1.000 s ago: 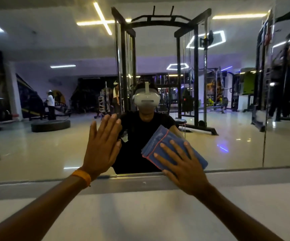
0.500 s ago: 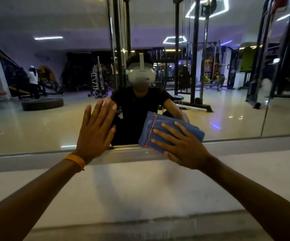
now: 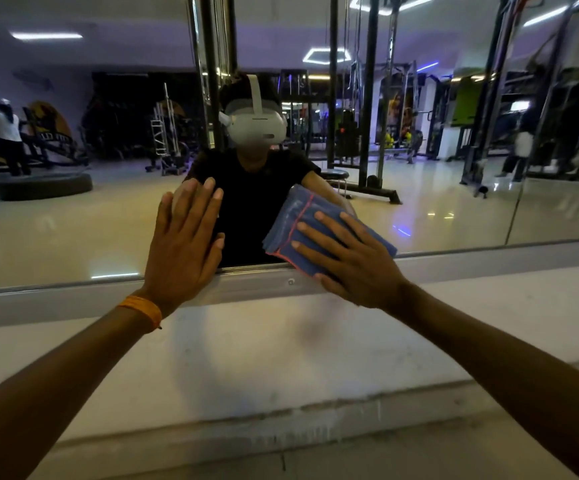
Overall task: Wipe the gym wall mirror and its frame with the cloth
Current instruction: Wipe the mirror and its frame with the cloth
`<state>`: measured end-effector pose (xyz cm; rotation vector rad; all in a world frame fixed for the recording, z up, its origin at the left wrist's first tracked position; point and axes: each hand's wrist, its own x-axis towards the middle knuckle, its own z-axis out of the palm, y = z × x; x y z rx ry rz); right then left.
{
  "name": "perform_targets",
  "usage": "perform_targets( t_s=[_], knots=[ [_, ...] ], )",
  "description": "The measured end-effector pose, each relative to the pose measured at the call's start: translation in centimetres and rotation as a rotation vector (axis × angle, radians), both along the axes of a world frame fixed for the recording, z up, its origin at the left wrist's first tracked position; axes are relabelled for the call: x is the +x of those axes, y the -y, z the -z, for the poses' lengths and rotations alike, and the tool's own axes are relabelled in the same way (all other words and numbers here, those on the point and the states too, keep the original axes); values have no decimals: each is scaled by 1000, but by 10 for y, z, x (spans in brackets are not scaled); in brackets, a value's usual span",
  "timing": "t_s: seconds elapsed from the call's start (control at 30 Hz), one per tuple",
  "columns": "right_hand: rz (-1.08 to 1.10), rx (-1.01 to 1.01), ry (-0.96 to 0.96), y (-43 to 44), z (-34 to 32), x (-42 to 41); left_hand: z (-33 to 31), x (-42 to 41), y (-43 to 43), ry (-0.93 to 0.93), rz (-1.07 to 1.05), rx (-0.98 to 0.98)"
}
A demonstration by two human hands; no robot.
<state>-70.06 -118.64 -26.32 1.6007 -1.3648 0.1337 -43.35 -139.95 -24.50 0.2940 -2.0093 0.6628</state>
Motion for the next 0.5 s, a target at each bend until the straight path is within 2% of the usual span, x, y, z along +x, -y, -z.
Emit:
perform_targets(
  t_s=[0.17,0.27,0.37,0.5],
  knots=[
    [112,-62,74,-69,12,-64,10,16,14,56,-3,-29],
    [79,-66,105,-42,15,-34,10,13,14,44,1,-24],
    [0,7,39,2,12,10,13,11,14,32,0,-31],
    [-24,93,-29,-11,9,-5,10,15,15,36,45,-23]
  ],
)
